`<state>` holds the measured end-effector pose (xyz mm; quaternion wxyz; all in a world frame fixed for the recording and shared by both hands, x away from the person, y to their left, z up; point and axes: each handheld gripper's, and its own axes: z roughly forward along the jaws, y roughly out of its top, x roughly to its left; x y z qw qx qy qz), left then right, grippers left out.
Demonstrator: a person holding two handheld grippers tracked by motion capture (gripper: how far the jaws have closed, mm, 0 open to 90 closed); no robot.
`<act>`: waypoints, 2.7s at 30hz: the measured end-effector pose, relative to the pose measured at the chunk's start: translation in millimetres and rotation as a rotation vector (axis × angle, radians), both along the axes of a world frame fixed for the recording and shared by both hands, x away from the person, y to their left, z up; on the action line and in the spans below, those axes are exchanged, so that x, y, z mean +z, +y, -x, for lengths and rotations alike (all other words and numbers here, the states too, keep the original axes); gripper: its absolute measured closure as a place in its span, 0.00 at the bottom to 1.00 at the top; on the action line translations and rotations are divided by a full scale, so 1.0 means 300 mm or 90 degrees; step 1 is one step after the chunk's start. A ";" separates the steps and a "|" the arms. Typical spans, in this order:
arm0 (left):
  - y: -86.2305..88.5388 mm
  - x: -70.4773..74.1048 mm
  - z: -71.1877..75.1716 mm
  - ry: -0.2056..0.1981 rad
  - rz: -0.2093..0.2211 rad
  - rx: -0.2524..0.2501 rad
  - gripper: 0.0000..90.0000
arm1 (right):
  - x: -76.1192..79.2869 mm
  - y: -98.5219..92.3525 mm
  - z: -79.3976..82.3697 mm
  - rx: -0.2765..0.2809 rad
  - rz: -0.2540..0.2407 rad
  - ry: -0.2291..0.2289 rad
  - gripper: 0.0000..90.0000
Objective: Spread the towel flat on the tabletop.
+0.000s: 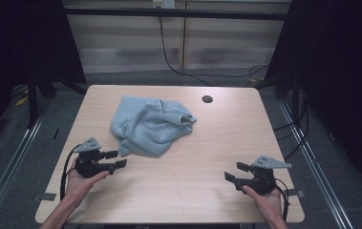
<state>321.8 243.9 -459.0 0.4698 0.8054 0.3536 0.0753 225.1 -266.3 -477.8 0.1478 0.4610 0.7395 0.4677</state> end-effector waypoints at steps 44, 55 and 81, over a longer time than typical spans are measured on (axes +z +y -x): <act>-0.101 -0.142 -0.190 0.040 -0.031 -0.019 0.71 | -0.021 0.030 -0.012 0.043 0.006 0.027 0.30; -0.095 -0.140 -0.045 0.046 -0.024 -0.063 0.70 | -0.023 0.052 -0.027 0.050 0.004 0.032 0.33; -0.158 -0.005 0.072 -0.003 0.046 -0.098 0.55 | 0.063 0.348 -0.210 0.181 -0.015 0.025 0.48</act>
